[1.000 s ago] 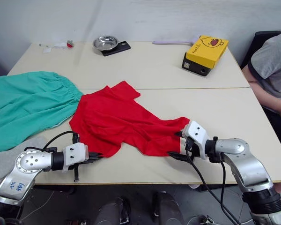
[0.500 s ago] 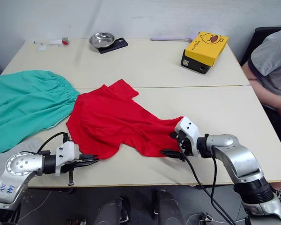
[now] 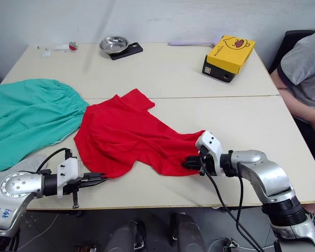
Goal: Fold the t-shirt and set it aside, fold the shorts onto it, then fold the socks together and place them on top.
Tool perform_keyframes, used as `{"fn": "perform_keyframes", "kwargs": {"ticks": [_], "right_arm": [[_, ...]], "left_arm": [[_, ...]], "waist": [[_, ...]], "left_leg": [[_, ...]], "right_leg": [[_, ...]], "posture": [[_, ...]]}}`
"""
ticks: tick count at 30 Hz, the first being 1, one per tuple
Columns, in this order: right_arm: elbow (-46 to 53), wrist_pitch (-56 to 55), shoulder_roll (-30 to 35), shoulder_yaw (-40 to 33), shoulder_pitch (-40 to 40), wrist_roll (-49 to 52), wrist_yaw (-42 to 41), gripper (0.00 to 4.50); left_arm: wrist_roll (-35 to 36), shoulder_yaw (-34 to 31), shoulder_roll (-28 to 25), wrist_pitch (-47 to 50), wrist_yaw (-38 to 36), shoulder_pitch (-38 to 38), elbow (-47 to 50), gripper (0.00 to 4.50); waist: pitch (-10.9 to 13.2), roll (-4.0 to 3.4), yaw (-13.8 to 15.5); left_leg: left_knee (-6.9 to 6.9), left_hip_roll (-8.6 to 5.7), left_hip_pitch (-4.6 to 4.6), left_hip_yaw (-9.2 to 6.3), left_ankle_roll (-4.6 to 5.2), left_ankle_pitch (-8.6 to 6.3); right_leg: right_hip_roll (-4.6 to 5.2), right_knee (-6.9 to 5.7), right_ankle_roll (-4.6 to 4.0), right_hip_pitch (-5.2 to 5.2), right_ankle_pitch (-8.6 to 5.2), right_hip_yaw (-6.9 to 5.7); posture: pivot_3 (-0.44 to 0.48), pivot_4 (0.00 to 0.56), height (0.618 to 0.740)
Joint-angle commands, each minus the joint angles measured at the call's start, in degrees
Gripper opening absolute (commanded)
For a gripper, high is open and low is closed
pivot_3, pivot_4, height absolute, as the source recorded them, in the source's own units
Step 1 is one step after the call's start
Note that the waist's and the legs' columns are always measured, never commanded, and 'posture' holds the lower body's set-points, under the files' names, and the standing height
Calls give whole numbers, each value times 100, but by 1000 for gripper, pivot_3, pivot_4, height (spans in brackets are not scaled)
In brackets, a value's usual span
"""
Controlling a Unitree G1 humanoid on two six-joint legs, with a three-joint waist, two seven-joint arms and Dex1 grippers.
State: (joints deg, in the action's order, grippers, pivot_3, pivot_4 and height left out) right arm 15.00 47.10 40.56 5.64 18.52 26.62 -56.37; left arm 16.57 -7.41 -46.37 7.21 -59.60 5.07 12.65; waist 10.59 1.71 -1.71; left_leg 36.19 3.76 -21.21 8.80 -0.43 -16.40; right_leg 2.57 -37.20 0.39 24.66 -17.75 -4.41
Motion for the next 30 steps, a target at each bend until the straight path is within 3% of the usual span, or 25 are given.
{"fn": "perform_keyframes", "kwargs": {"ticks": [1, 9, 22, 26, 30], "right_arm": [[206, -540, 271, -409, -169, 195, -428, 26], [4, -2973, 896, -1072, -1292, 61, -2007, 26], [-92, -4642, 1381, -1530, -2907, -142, -2993, 26], [-319, -5062, 1836, -1404, -3136, -494, -3373, 26], [-828, -5524, 2100, -1125, -2833, -1023, -3307, 26]], "left_arm": [[225, -306, -109, -15, -95, 26, 17, 0], [1120, -1161, -581, 673, -896, 997, 371, 0], [1456, -1731, -852, 1549, -1394, 2500, 1161, 0], [1538, -1702, -1060, 1961, -1507, 2605, 1172, 0], [1589, -1550, -1293, 2215, -1657, 2291, 1016, 0]], "waist": [[0, 0, 9], [2, 3, -1], [8, 13, 11], [10, 11, 17], [13, 21, 15]], "left_leg": [[1, 0, 0, 0, 0, 0], [-8, 2, -1, 1, -2, -7], [1, 1, 5, -1, 5, -7], [7, 0, 5, -1, 6, -6], [15, -1, 5, -4, -3, -10]], "right_leg": [[0, 0, 0, 0, 0, 0], [-7, 17, 4, -2, -3, -4], [-6, 30, 0, -13, -6, -1], [-7, 31, -4, -13, -9, 0], [-6, 39, -10, -16, -6, -1]], "posture": [[0, 150, 740], [0, 150, 740], [0, 150, 740], [0, 150, 740], [0, 150, 740]]}}
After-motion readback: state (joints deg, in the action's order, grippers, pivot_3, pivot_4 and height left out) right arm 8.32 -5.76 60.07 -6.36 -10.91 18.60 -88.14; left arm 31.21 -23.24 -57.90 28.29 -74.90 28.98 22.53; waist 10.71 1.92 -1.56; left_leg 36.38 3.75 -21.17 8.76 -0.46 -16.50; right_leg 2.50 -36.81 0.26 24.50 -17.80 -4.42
